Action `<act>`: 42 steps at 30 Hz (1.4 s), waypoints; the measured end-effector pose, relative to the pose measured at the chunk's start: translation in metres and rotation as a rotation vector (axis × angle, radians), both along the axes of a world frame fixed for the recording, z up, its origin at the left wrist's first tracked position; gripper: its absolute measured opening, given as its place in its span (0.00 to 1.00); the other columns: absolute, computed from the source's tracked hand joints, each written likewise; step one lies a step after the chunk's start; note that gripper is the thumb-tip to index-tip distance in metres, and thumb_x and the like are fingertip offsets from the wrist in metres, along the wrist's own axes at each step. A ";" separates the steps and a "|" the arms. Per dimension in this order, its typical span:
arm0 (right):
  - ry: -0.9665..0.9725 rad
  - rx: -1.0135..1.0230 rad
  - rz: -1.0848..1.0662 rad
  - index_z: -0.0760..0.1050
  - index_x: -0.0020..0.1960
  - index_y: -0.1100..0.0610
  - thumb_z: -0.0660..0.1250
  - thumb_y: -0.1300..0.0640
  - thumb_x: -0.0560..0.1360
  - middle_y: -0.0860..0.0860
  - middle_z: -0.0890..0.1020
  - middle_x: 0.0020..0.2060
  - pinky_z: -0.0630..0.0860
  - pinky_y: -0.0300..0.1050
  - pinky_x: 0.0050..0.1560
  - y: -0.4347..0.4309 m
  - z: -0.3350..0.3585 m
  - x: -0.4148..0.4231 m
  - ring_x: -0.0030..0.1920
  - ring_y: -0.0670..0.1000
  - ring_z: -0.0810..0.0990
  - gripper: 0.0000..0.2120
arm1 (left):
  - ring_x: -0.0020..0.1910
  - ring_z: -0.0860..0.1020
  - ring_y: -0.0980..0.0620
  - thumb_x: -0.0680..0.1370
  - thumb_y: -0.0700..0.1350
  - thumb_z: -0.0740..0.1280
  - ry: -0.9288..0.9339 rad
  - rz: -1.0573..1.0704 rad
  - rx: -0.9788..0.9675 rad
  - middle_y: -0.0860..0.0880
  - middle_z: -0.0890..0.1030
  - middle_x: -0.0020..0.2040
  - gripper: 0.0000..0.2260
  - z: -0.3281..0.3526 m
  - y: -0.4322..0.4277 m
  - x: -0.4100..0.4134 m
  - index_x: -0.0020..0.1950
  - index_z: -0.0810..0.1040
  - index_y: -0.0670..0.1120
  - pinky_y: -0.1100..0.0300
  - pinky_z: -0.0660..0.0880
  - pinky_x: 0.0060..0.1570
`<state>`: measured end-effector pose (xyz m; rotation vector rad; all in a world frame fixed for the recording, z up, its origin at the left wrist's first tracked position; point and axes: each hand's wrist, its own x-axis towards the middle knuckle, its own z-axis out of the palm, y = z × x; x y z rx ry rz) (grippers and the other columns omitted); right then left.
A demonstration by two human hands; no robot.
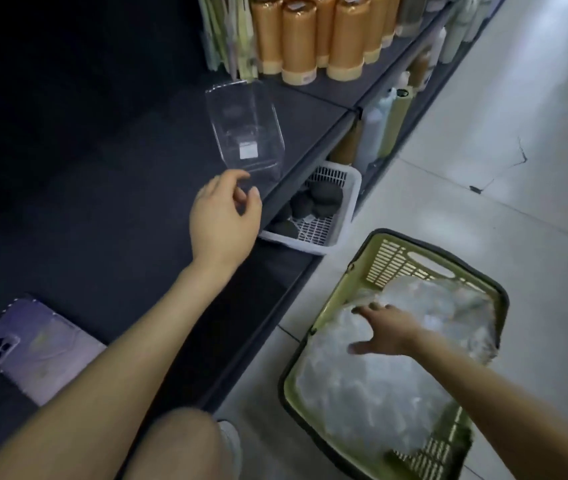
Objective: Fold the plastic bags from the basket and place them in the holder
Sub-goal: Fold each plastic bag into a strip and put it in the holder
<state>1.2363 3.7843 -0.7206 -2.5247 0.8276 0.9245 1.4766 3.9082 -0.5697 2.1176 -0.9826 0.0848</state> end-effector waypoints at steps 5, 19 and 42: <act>0.045 -0.056 0.044 0.47 0.78 0.47 0.67 0.25 0.62 0.53 0.68 0.70 0.67 0.54 0.63 0.025 -0.036 -0.021 0.67 0.60 0.70 0.54 | 0.47 0.75 0.50 0.79 0.45 0.63 -0.028 0.000 -0.081 0.54 0.73 0.42 0.11 -0.011 -0.001 -0.007 0.59 0.76 0.44 0.60 0.69 0.48; -0.351 -0.343 -0.248 0.79 0.55 0.50 0.59 0.53 0.80 0.48 0.83 0.51 0.69 0.42 0.52 0.062 -0.009 -0.048 0.53 0.52 0.80 0.11 | 0.56 0.73 0.45 0.80 0.43 0.61 -0.168 -0.043 0.127 0.44 0.77 0.56 0.14 0.004 0.041 -0.036 0.64 0.74 0.42 0.57 0.68 0.52; -1.076 -0.213 -0.383 0.73 0.43 0.52 0.67 0.55 0.76 0.49 0.81 0.40 0.71 0.45 0.41 0.040 0.164 0.044 0.42 0.51 0.78 0.04 | 0.51 0.75 0.57 0.80 0.48 0.64 0.123 -0.044 -0.015 0.54 0.77 0.52 0.11 0.015 0.069 -0.012 0.61 0.77 0.48 0.68 0.68 0.47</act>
